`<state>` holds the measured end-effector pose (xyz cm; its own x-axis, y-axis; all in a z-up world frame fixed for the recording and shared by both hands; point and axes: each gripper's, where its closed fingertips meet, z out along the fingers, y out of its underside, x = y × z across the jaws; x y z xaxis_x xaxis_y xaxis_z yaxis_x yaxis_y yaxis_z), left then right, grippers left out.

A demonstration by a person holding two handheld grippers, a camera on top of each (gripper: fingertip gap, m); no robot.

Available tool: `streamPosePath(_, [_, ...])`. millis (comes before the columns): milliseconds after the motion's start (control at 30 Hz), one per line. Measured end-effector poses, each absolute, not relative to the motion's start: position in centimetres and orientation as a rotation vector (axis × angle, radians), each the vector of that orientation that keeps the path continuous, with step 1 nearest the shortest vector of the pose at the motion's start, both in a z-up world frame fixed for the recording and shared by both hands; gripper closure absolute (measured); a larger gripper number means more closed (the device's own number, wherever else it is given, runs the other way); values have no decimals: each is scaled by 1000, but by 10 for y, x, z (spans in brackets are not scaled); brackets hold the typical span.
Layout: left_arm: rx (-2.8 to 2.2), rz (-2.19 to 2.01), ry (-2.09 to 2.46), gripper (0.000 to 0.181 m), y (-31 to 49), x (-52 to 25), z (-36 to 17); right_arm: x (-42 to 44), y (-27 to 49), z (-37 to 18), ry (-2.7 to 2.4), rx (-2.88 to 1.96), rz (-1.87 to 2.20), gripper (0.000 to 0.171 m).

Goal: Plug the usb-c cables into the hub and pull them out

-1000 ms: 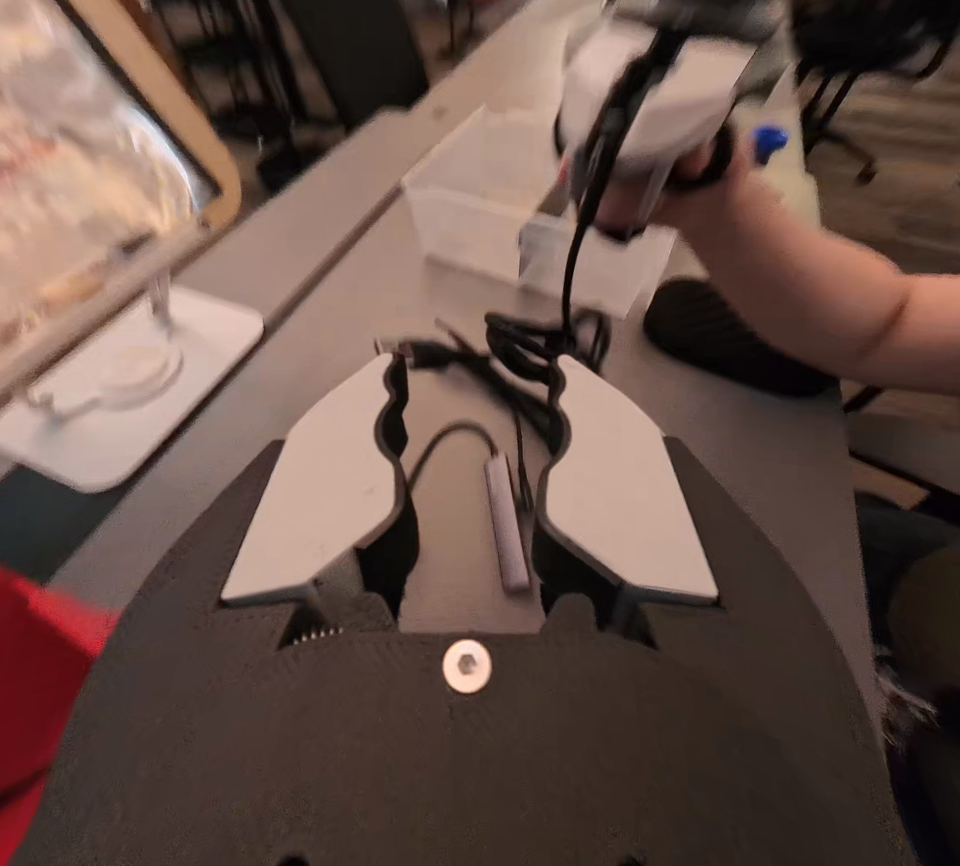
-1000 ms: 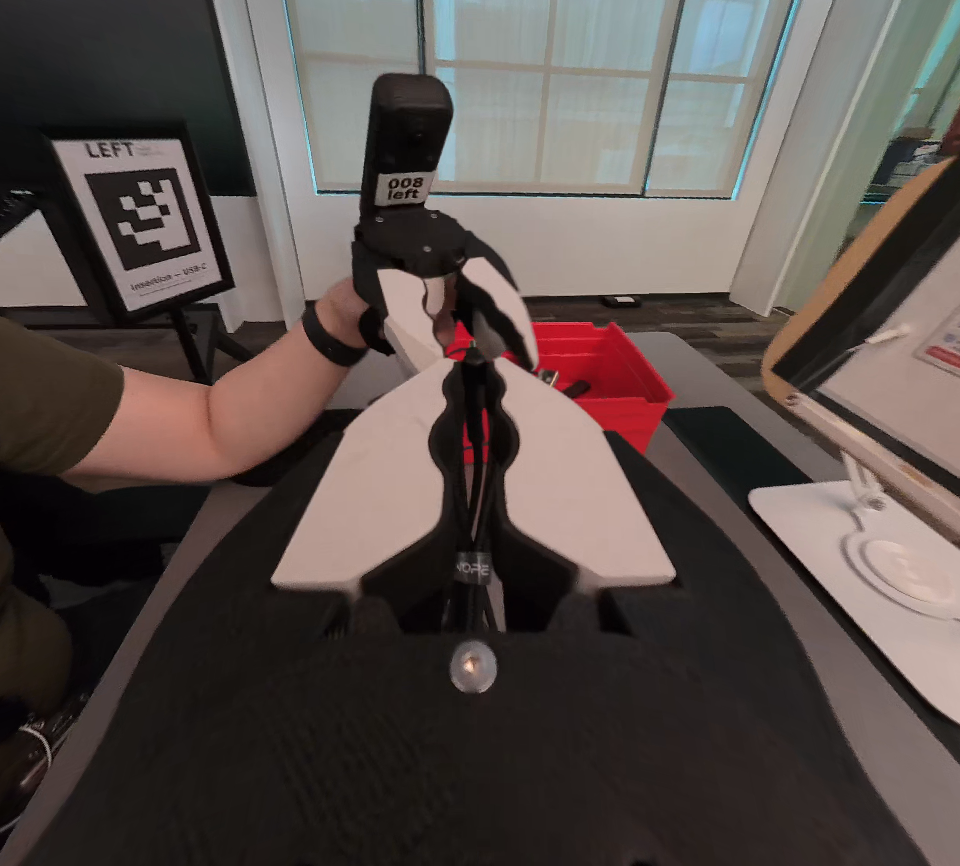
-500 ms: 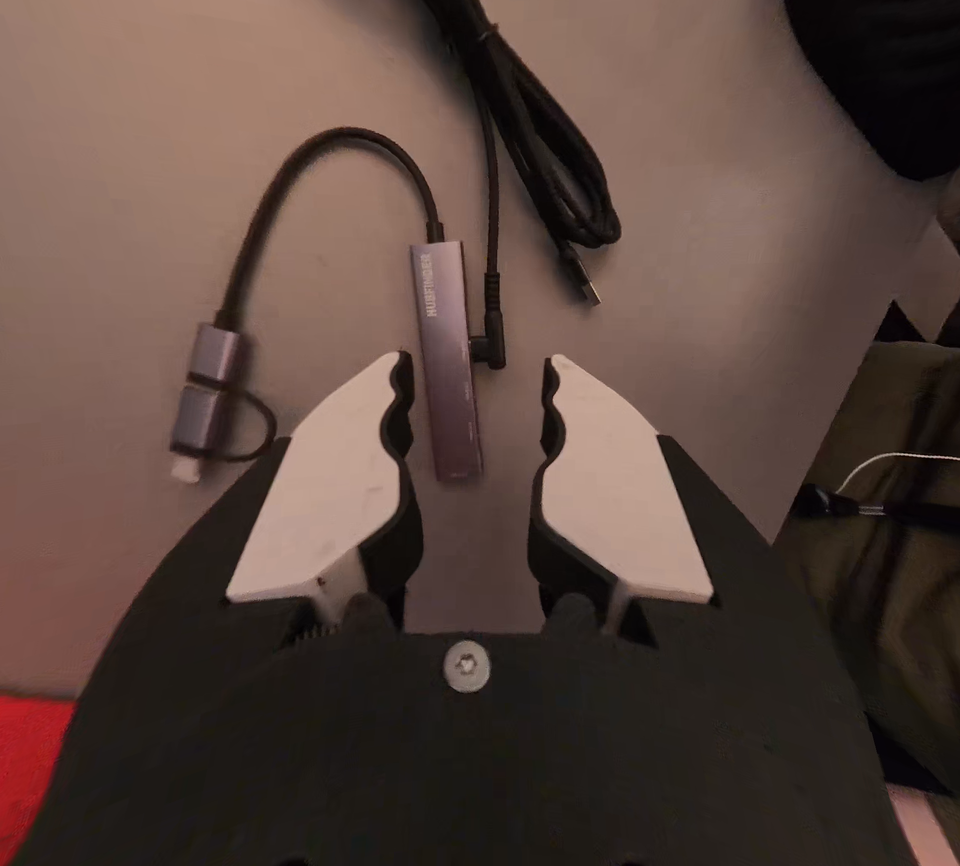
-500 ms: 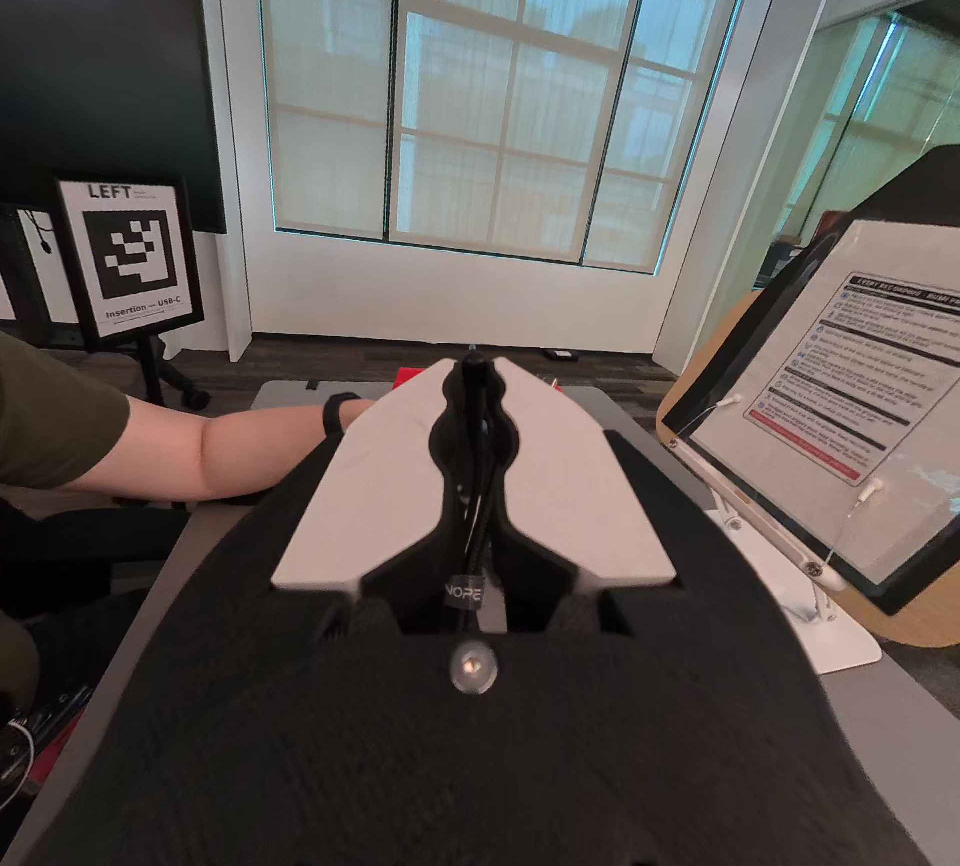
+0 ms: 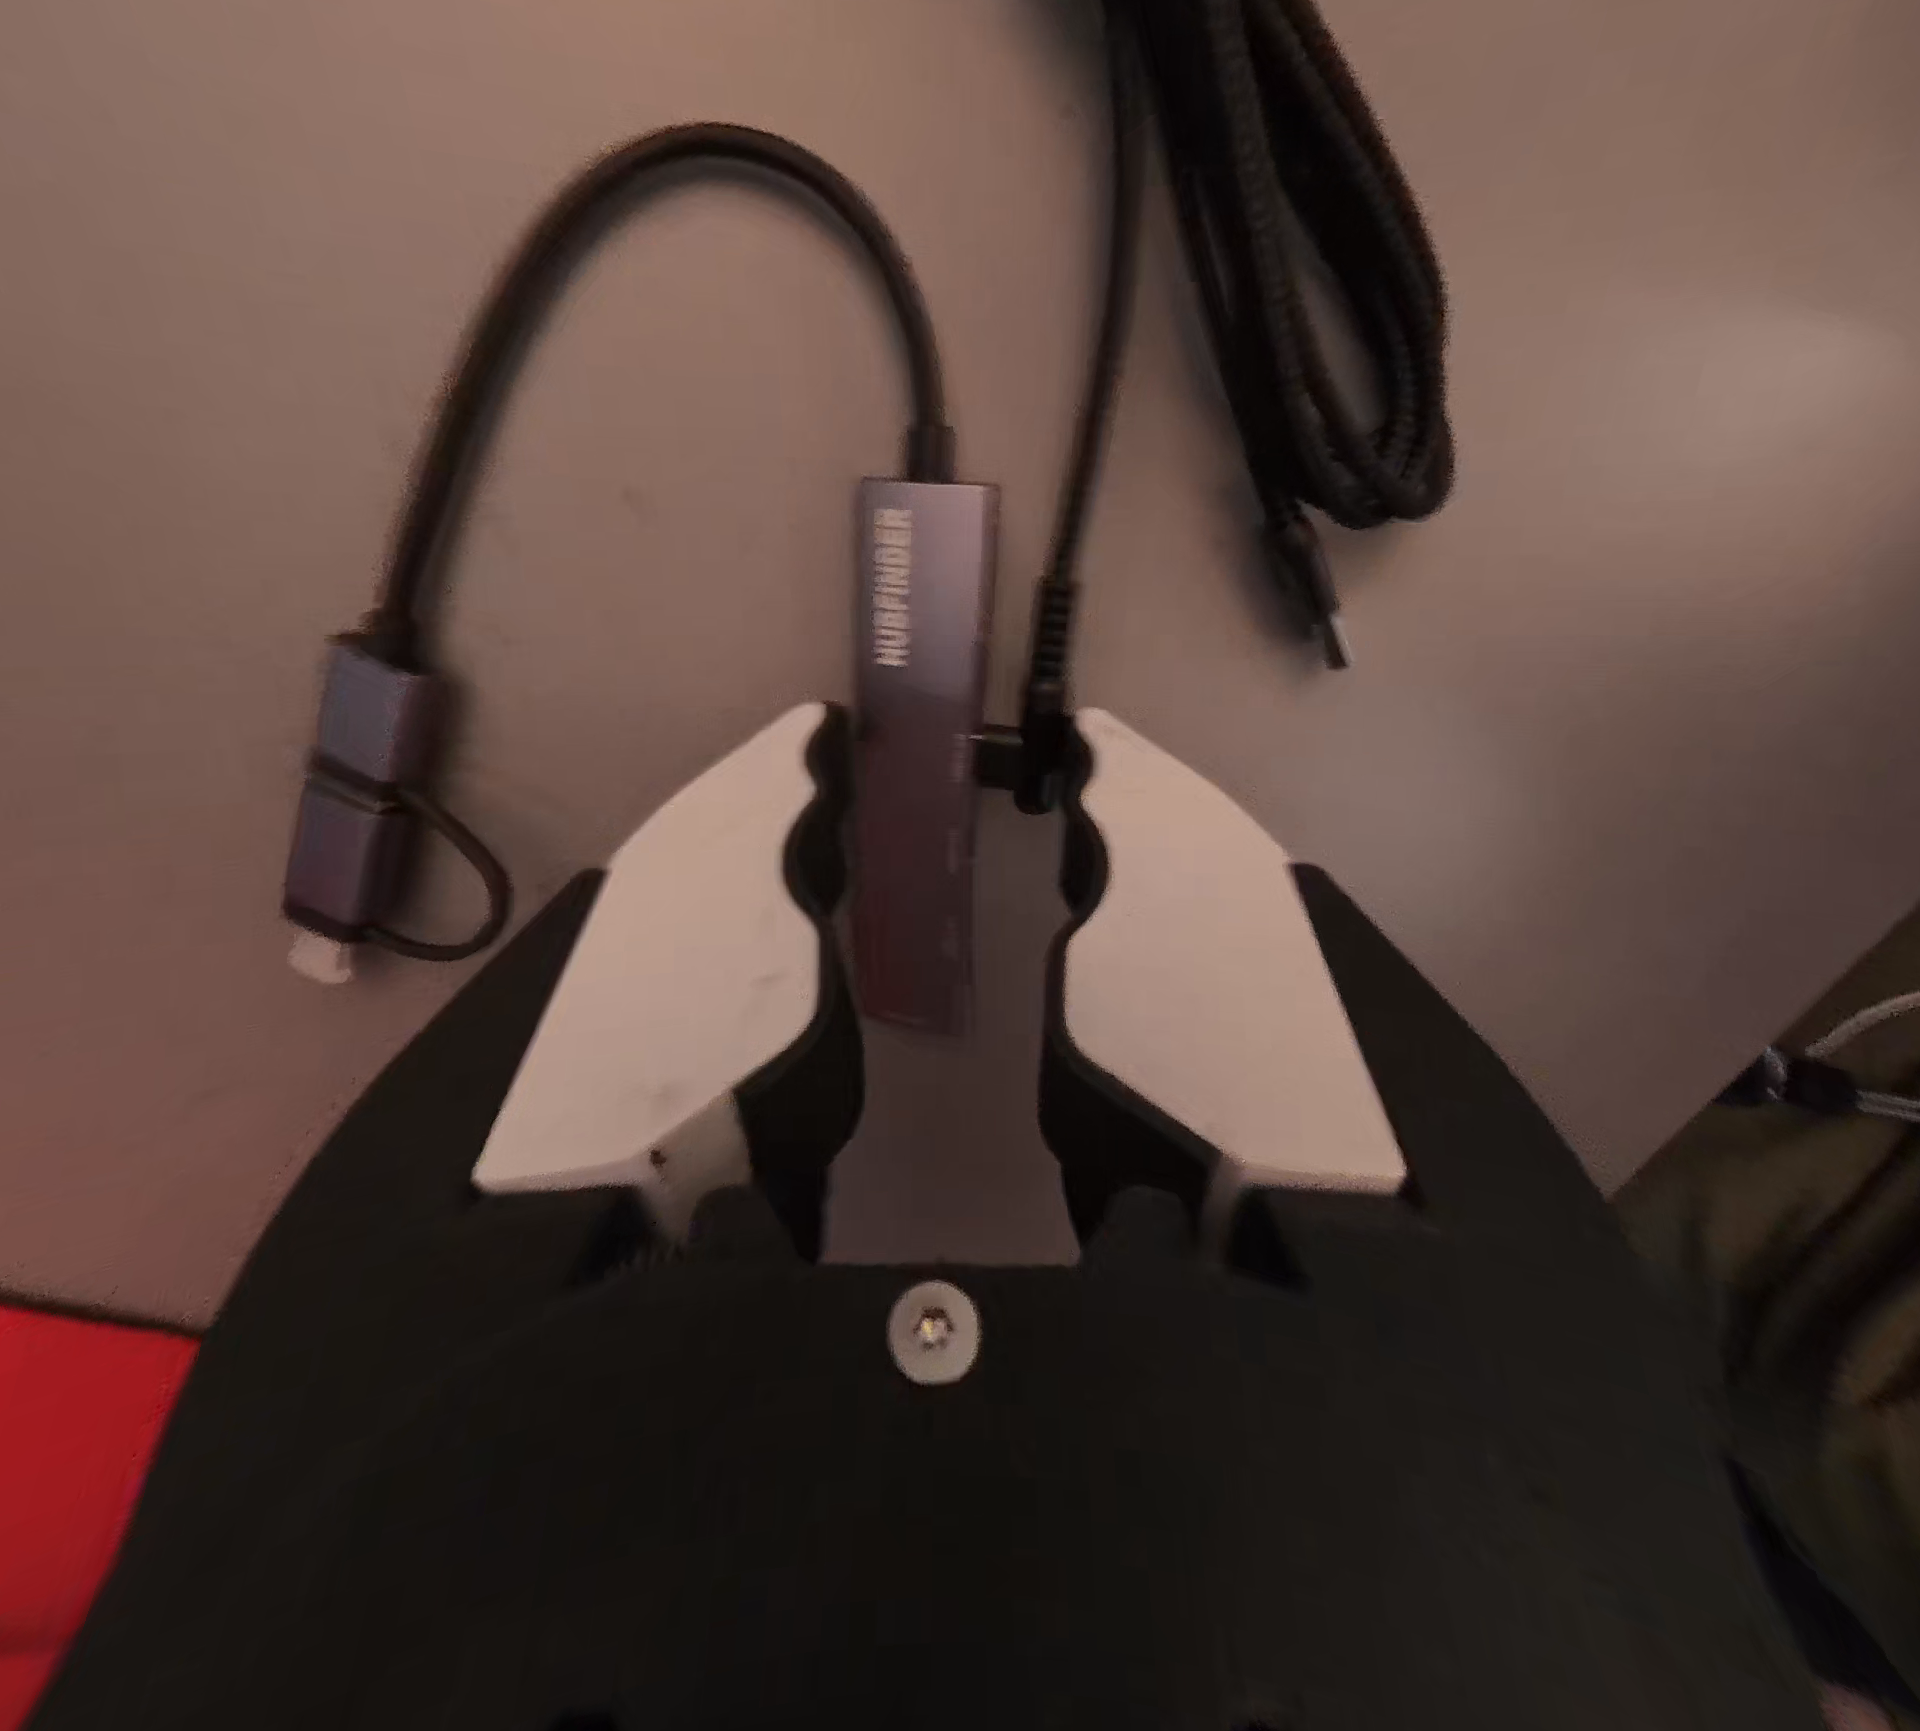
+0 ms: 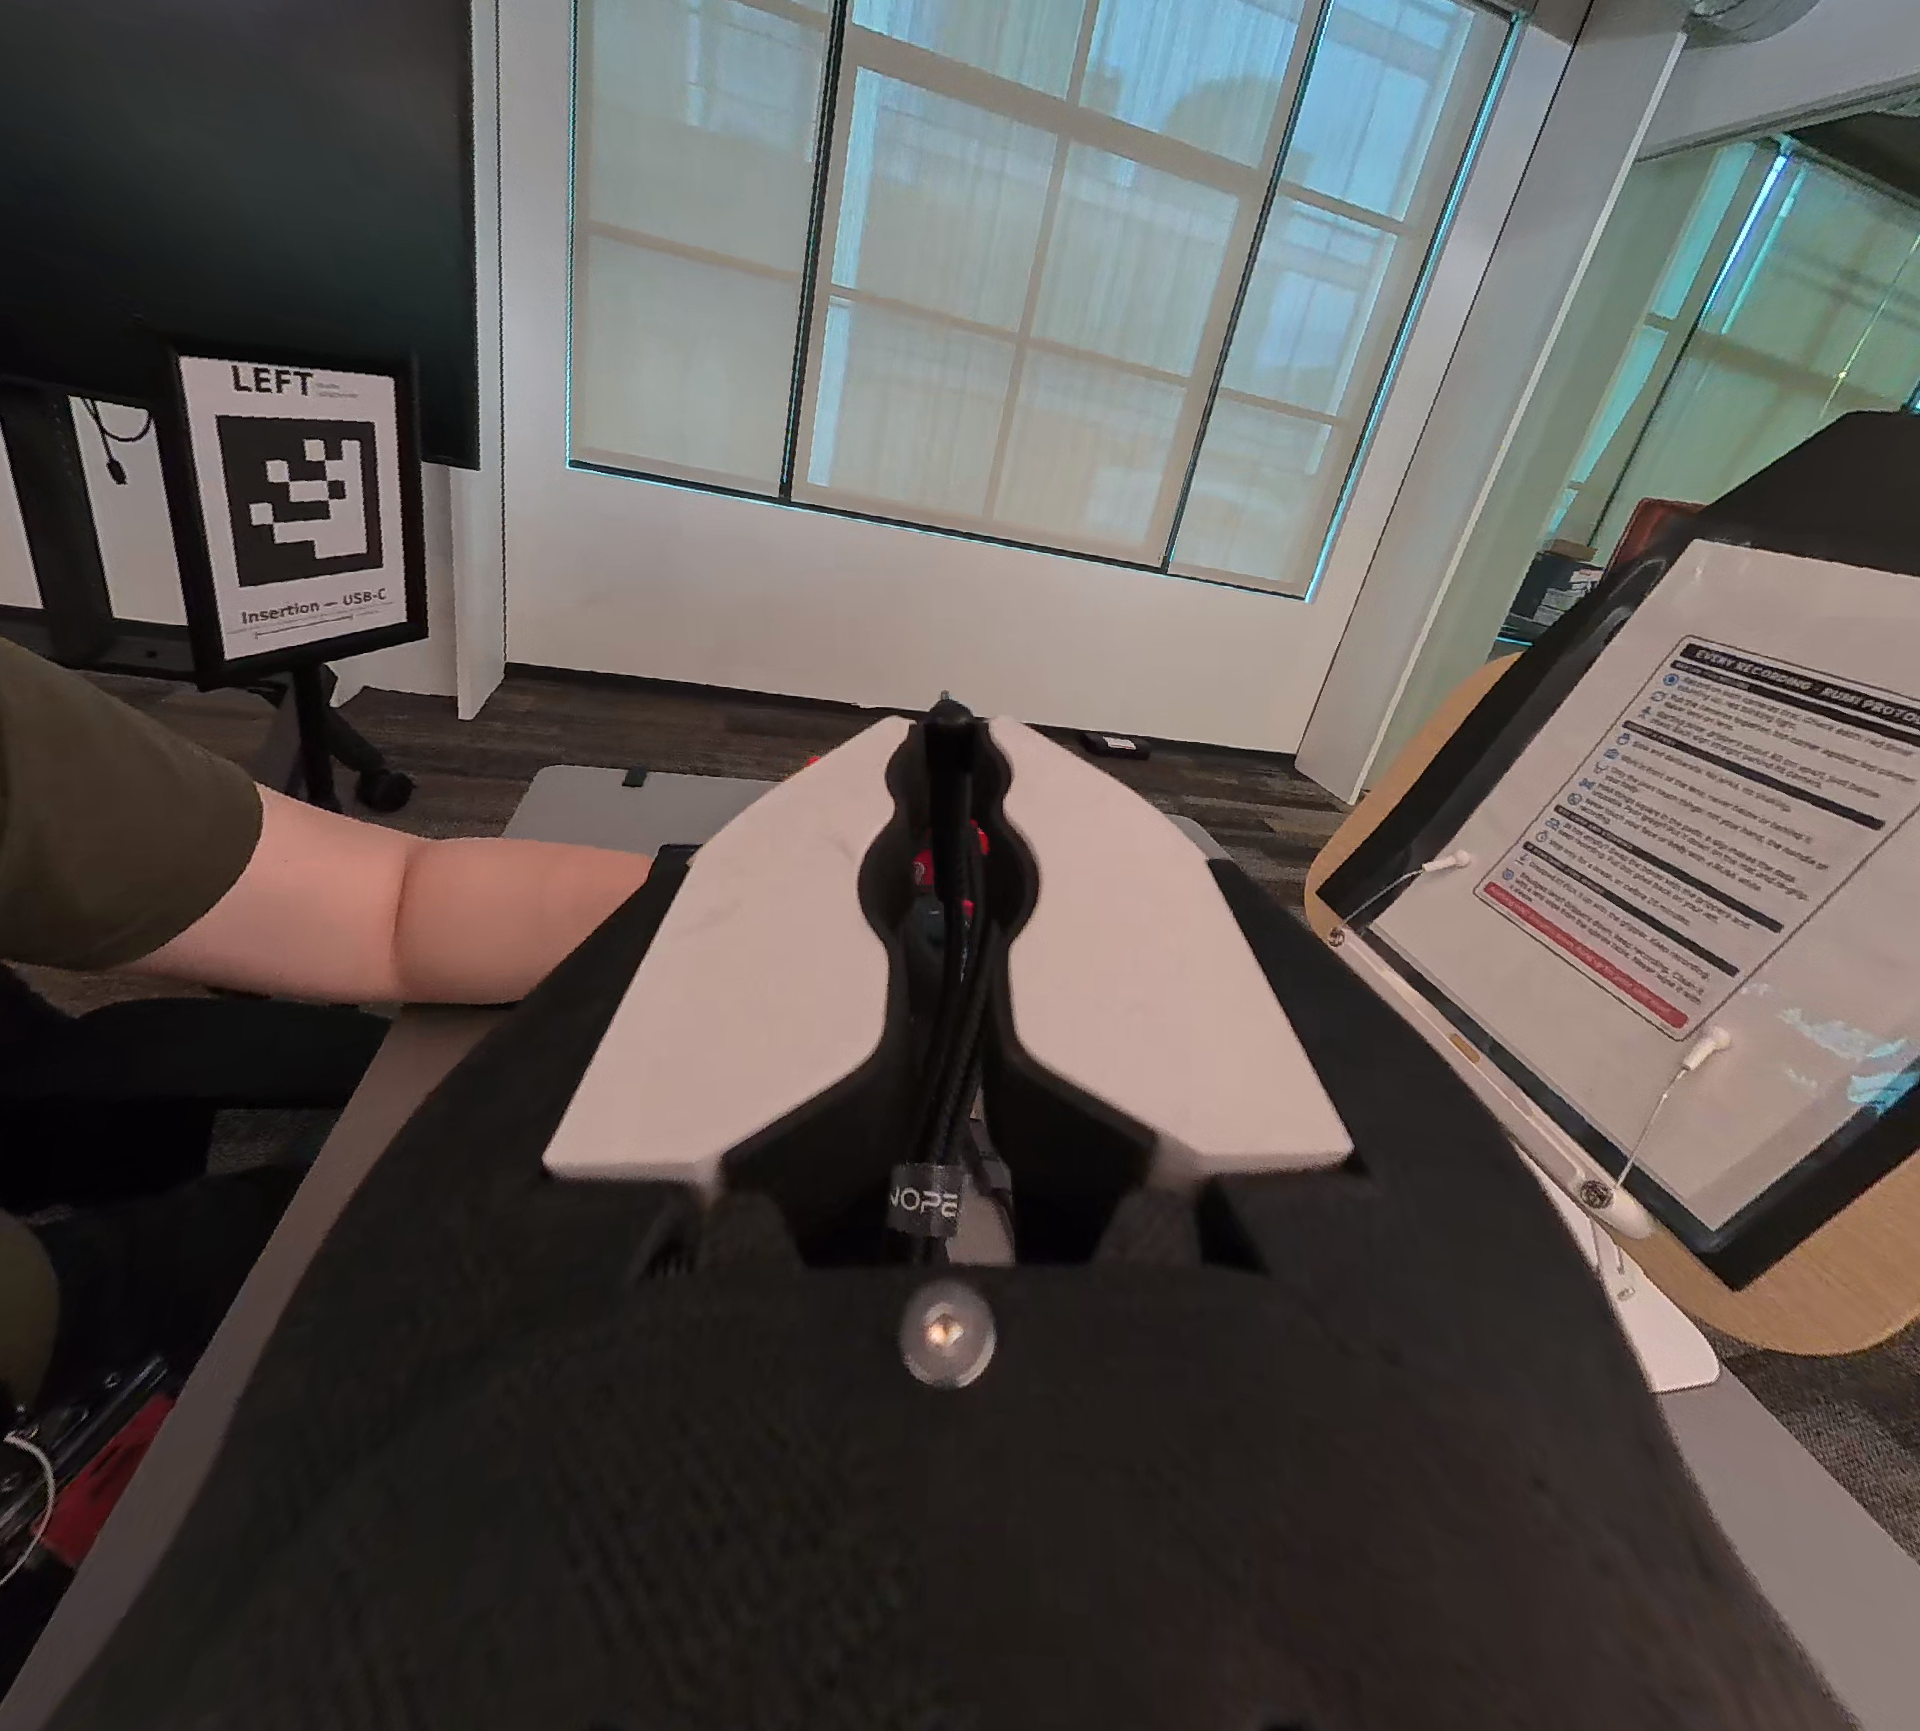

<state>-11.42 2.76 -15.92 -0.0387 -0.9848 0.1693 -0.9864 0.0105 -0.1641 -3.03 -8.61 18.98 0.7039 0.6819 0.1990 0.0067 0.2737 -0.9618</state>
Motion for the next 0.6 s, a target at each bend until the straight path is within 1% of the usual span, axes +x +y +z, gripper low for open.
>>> streamPosePath(100, [2173, 314, -2202, 145, 24, -114, -160, -31, -87, 190, -681, -1222, 509, 163])
streamPosePath(200, [2283, 297, -2072, 145, 21, -111, -160, -31, -86, 189, -683, -1226, 507, 163])
streamPosePath(333, [2459, 385, -1905, 145, 20, -97, -159, -33, -86, 189, -688, -1226, 506, 163])
streamPosePath(467, [2491, 488, -1817, 145, 15, -90, -158, -34, -86, 189, -689, -1226, 508, 163])
streamPosePath(500, [2467, 497, -1810, 144, 12, -91, -157, -34, -86, 189, -690, -1225, 509, 163])
streamPosePath(567, [2397, 524, -1797, 134, 4, -94, -155, -33, -87, 189, -690, -1223, 508, 163])
streamPosePath(600, [2369, 518, -1793, 132, 1, -97, -154, -33, -87, 189, -690, -1220, 508, 163])
